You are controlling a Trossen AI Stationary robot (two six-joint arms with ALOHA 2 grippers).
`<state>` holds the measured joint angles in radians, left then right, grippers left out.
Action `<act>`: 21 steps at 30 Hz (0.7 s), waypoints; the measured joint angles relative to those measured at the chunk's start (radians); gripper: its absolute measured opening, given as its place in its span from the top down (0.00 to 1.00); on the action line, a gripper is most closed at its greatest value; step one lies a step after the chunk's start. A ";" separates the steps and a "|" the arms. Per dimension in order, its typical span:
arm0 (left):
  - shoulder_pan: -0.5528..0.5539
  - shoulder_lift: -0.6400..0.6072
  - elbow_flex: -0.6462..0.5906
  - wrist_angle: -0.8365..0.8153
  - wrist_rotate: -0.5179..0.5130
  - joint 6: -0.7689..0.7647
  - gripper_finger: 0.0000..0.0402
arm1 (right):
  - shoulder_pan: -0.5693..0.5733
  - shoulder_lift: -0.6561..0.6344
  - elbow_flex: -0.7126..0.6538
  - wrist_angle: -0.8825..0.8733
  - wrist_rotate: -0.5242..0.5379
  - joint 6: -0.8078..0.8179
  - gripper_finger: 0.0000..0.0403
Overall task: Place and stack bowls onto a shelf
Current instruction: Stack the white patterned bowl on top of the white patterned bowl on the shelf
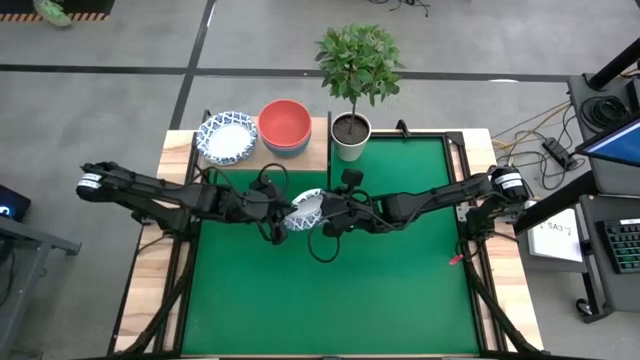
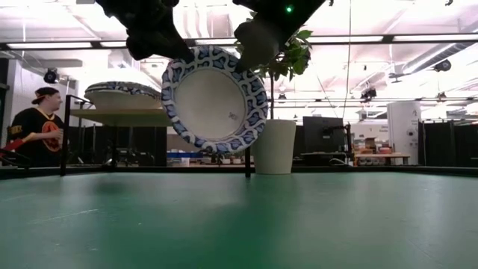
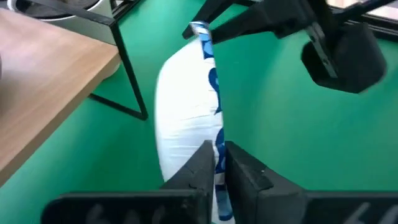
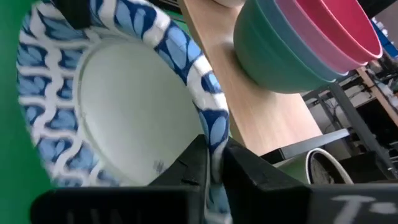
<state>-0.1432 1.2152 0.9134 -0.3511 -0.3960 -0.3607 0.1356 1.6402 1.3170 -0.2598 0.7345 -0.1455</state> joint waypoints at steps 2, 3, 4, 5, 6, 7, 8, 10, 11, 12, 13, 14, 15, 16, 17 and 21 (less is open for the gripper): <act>0.001 -0.001 0.000 0.003 -0.002 -0.013 0.97 | 0.000 0.000 0.000 0.005 -0.005 0.019 0.89; 0.001 -0.003 0.000 0.006 -0.002 -0.017 0.97 | 0.001 -0.001 0.000 0.010 -0.013 0.027 0.87; 0.001 -0.004 0.000 0.012 -0.001 -0.021 0.98 | 0.001 -0.002 0.000 0.013 -0.018 0.035 0.83; 0.001 -0.005 0.001 0.014 -0.001 -0.024 0.99 | 0.002 -0.002 0.000 0.011 -0.019 0.043 0.80; 0.001 -0.006 0.003 0.010 -0.001 -0.026 0.99 | 0.002 -0.003 0.000 0.011 -0.018 0.049 0.76; 0.001 -0.006 0.006 0.010 -0.001 -0.028 0.99 | 0.002 -0.005 0.000 0.011 -0.018 0.053 0.72; 0.001 -0.006 0.011 0.009 0.000 -0.030 0.99 | 0.002 -0.008 0.000 0.009 -0.017 0.056 0.69; 0.001 -0.006 0.028 -0.001 0.002 -0.031 1.00 | 0.002 -0.019 0.000 0.008 -0.015 0.056 0.63; 0.001 -0.008 0.040 -0.016 0.001 -0.033 1.00 | 0.002 -0.029 0.000 0.002 -0.014 0.056 0.60; 0.001 -0.011 0.050 -0.035 0.001 -0.033 1.00 | 0.002 -0.039 -0.001 -0.001 -0.012 0.056 0.57; 0.001 -0.015 0.062 -0.059 -0.003 -0.033 1.00 | 0.002 -0.051 -0.001 -0.007 -0.011 0.056 0.55; 0.001 -0.019 0.076 -0.083 -0.011 -0.034 1.00 | 0.002 -0.067 -0.001 -0.023 -0.010 0.057 0.53; 0.001 -0.026 0.089 -0.106 -0.019 -0.034 1.00 | 0.002 -0.083 -0.002 -0.044 -0.010 0.059 0.51; 0.001 -0.036 0.101 -0.129 -0.031 -0.034 1.00 | 0.002 -0.099 -0.002 -0.060 -0.009 0.066 0.50; 0.001 -0.046 0.110 -0.149 -0.040 -0.034 1.00 | 0.002 -0.119 -0.002 -0.072 -0.010 0.071 0.49; 0.001 -0.102 0.128 -0.202 -0.082 -0.034 1.00 | 0.002 -0.198 -0.006 -0.113 -0.009 0.084 0.46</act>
<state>-0.1425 1.1129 1.0414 -0.5533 -0.4777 -0.3944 0.1371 1.4417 1.3108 -0.3728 0.7250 -0.0618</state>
